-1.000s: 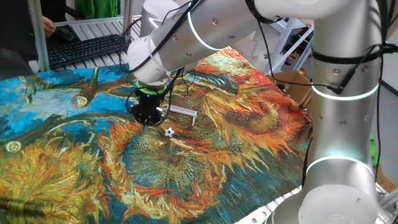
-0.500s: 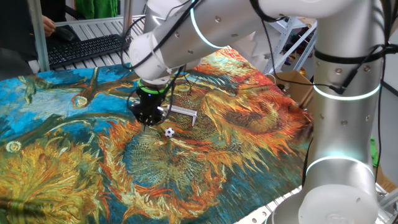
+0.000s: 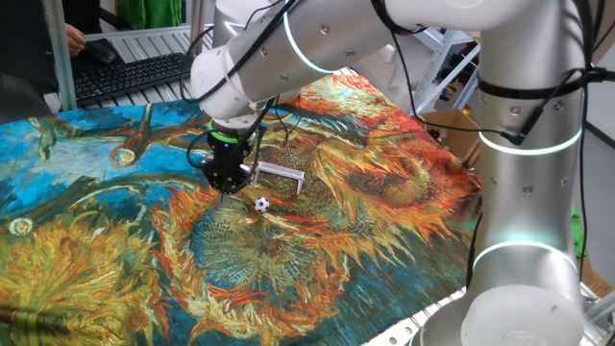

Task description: Push the soccer ball into the goal

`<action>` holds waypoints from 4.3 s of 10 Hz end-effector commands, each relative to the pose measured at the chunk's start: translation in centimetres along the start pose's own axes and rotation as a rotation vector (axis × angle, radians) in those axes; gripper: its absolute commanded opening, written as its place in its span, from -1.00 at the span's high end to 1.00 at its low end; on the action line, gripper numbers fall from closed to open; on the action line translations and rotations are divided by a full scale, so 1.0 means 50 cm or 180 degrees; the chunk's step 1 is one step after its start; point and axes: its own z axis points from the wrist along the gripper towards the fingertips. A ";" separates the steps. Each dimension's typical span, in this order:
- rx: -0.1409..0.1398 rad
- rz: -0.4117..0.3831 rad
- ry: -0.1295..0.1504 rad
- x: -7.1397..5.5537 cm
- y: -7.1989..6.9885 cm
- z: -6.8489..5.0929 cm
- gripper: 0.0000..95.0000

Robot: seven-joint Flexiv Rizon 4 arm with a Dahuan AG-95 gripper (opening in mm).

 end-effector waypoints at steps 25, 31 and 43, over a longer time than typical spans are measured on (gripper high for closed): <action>0.0011 -0.0615 -0.0054 -0.131 -0.181 -0.027 1.00; -0.0018 -0.0517 0.0029 -0.072 -0.175 -0.053 1.00; 0.0141 -0.2429 -0.0052 -0.051 -0.197 -0.107 1.00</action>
